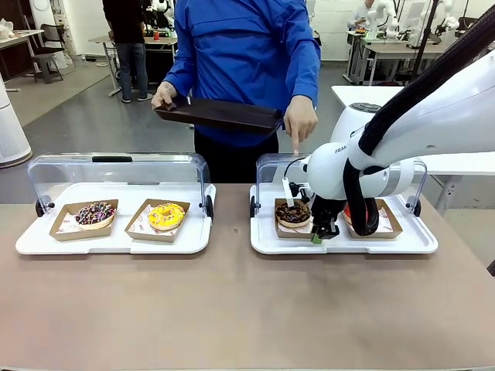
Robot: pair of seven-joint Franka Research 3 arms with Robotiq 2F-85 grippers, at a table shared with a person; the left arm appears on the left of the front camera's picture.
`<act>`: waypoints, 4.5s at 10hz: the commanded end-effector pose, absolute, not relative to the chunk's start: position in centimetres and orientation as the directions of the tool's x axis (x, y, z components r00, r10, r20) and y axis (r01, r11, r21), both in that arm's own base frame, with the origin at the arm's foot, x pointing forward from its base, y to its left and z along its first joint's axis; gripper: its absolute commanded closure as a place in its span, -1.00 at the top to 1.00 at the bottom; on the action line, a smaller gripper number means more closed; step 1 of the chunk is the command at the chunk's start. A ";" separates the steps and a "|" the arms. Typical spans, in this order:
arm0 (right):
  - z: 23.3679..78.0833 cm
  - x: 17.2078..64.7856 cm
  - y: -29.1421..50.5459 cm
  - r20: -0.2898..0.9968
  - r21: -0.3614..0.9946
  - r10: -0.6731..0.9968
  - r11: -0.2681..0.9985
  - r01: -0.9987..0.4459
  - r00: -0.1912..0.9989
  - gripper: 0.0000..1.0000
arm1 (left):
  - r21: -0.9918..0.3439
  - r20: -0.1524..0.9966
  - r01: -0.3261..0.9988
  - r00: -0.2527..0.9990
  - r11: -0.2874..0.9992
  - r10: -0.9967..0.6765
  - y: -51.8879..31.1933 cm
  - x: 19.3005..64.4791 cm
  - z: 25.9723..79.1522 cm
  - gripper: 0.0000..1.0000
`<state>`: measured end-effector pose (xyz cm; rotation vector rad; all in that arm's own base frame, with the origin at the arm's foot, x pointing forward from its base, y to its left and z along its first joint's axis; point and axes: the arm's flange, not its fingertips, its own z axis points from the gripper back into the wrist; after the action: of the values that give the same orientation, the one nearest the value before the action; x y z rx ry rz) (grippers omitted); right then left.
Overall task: Provide the desired donut to the person.
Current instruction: Pick up and lift the Paper togo box containing the Donut pointed at by the person, then place the picked Paper togo box onto the Handle tray extended by the person.
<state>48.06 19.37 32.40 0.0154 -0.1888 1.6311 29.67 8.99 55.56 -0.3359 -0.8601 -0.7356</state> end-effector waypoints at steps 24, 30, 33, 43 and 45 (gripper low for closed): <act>59.3 30.9 14.3 0.197 -0.328 0.943 -0.195 -0.924 -0.268 -1.00 | 0.014 0.792 0.698 0.429 0.716 -0.434 8.9 29.8 55.4 1.00; 59.3 30.9 14.3 0.197 -0.328 0.943 -0.195 -0.924 -0.268 -1.00 | 0.014 0.792 0.698 0.429 0.716 -0.434 8.9 29.8 55.4 1.00; 59.3 30.9 14.3 0.197 -0.328 0.943 -0.195 -0.924 -0.268 -1.00 | 0.014 0.792 0.698 0.429 0.716 -0.434 8.9 29.8 55.4 1.00; 62.6 42.0 24.6 0.202 -0.351 0.953 -0.143 -0.925 -0.224 -0.97 | 0.014 0.792 0.698 0.429 0.716 -0.434 8.9 29.8 55.4 1.00; 60.5 44.9 28.6 0.173 -0.396 0.969 -0.098 -0.913 -0.179 -0.97 | 0.014 0.792 0.698 0.429 0.716 -0.434 8.9 29.8 55.4 1.00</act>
<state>44.16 27.42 60.50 -0.0779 -0.4973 1.7322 29.71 9.02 55.65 -0.3341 -0.8603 -0.7346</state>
